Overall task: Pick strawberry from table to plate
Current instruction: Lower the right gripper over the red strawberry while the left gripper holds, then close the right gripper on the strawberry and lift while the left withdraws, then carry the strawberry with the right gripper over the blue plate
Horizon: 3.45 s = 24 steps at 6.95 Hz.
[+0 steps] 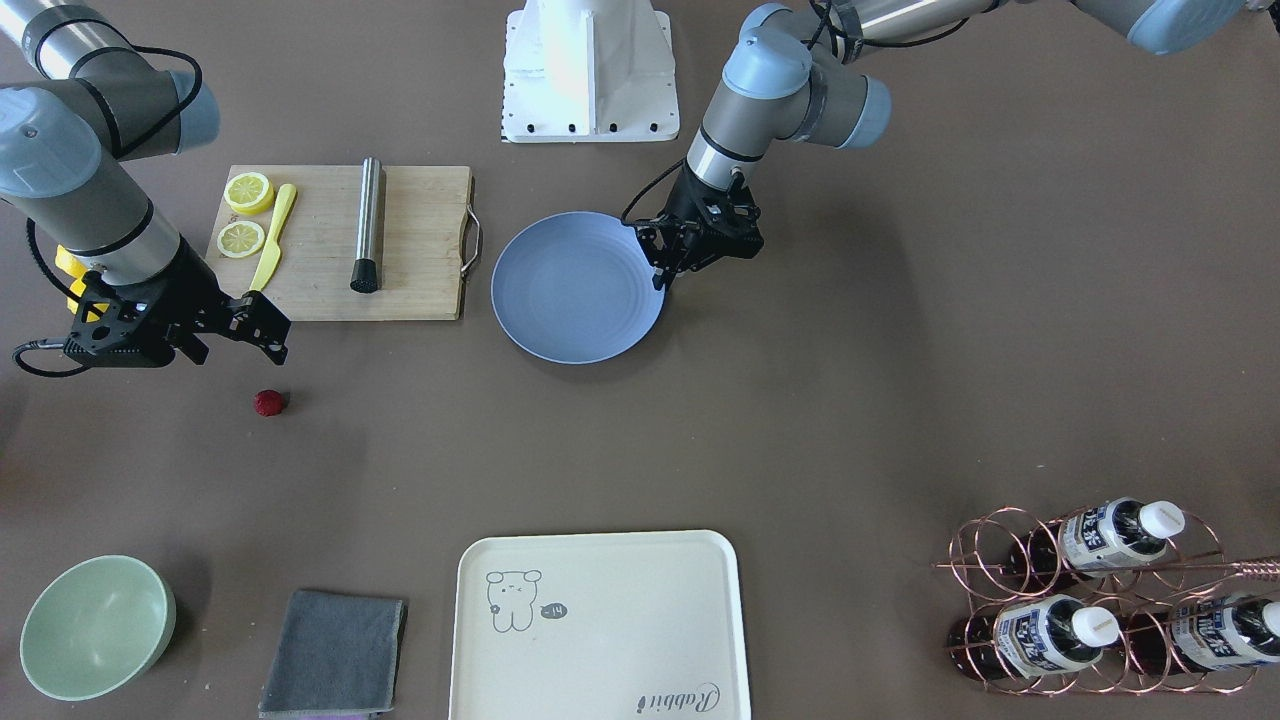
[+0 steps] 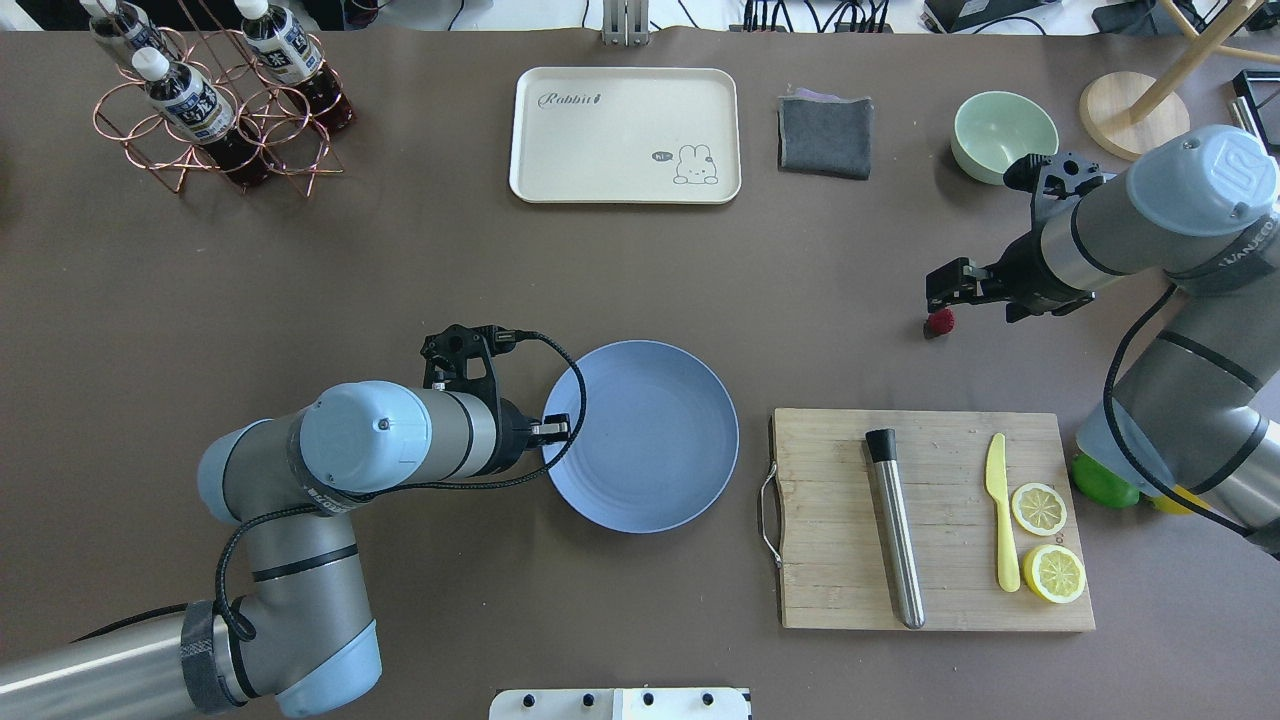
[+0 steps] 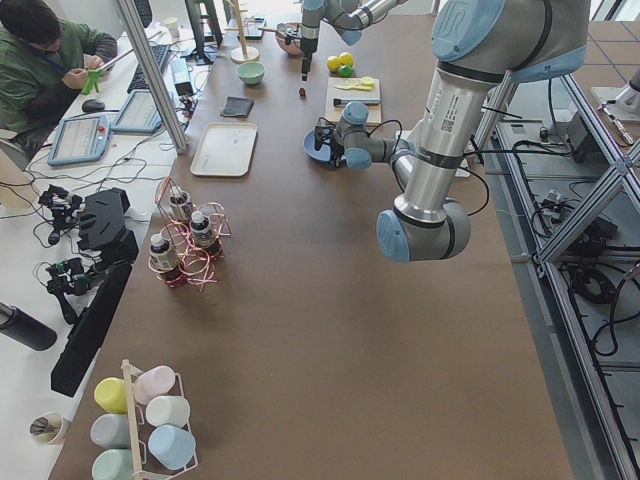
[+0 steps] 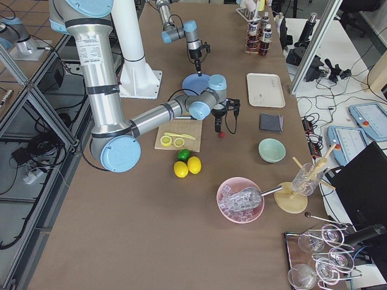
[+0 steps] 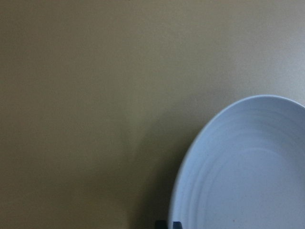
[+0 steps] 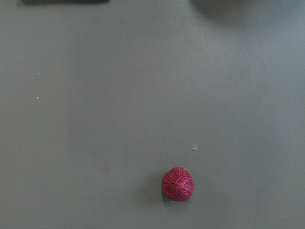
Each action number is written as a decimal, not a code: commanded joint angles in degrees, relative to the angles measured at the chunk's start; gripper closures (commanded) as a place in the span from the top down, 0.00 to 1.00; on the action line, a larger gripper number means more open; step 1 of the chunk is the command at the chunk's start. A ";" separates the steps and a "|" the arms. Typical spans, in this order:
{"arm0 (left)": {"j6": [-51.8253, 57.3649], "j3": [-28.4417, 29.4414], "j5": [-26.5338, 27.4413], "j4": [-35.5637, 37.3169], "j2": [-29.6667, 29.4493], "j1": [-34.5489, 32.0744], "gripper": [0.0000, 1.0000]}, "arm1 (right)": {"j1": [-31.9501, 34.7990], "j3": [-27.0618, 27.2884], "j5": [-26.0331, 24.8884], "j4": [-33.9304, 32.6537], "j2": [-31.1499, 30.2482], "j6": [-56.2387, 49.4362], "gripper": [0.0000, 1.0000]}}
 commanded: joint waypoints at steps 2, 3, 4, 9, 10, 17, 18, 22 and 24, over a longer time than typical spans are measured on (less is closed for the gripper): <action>0.18 -0.36 -0.06 -0.74 0.23 -0.64 0.97 | -1.08 -1.42 -0.23 0.00 0.29 -0.01 1.00; 0.18 -0.36 -0.49 -1.61 0.32 -1.60 0.98 | -1.69 -1.52 -0.67 0.00 0.29 -0.01 1.00; 0.27 -0.80 -0.67 -1.62 0.41 -2.31 0.98 | -2.13 -1.60 -1.46 -0.18 0.46 -0.10 1.00; 0.44 -1.77 -0.76 -1.53 0.67 -2.75 0.98 | -2.13 -10.04 -2.87 0.08 5.29 -0.63 0.99; 0.44 -2.29 -0.76 -1.45 0.76 -2.93 0.98 | -2.13 -9.96 -2.78 0.08 5.30 -0.54 0.57; 7.26 -5.09 -9.98 -1.27 4.76 -12.31 0.98 | 3.05 -5.39 4.60 -0.88 7.49 -0.45 0.00; 22.09 -6.06 -9.90 -1.09 7.33 -15.82 0.98 | 1.66 -2.77 4.34 -1.23 7.49 -0.02 0.00; 35.68 -7.56 -11.66 -1.53 12.61 -24.28 0.98 | -12.74 3.23 -9.09 -15.98 18.19 11.11 0.00; 35.77 -7.30 -12.70 -1.10 14.10 -26.64 0.98 | -20.20 2.88 -14.97 -19.15 22.50 12.90 0.00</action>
